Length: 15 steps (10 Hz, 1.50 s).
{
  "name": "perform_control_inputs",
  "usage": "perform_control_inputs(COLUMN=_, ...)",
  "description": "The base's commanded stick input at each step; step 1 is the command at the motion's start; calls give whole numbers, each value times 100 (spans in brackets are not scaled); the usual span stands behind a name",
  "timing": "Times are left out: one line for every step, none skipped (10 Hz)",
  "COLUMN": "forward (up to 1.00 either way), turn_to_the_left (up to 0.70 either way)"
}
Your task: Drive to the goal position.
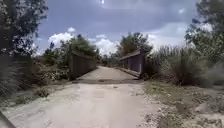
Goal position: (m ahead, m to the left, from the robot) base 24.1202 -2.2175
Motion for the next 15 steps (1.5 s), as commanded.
perform_control_inputs(forward=50, turn_to_the_left=1)
perform_control_inputs(forward=50, turn_to_the_left=1)
perform_control_inputs(forward=50, turn_to_the_left=1)
perform_control_inputs(forward=50, turn_to_the_left=1)
perform_control_inputs(forward=50, turn_to_the_left=1)
perform_control_inputs(forward=50, turn_to_the_left=1)
perform_control_inputs(forward=50, turn_to_the_left=1)
perform_control_inputs(forward=50, turn_to_the_left=1)
perform_control_inputs(forward=50, turn_to_the_left=1)
perform_control_inputs(forward=50, turn_to_the_left=9)
perform_control_inputs(forward=50, turn_to_the_left=51)
perform_control_inputs(forward=50, turn_to_the_left=30)
perform_control_inputs(forward=50, turn_to_the_left=1)
perform_control_inputs(forward=50, turn_to_the_left=1)
perform_control_inputs(forward=50, turn_to_the_left=1)
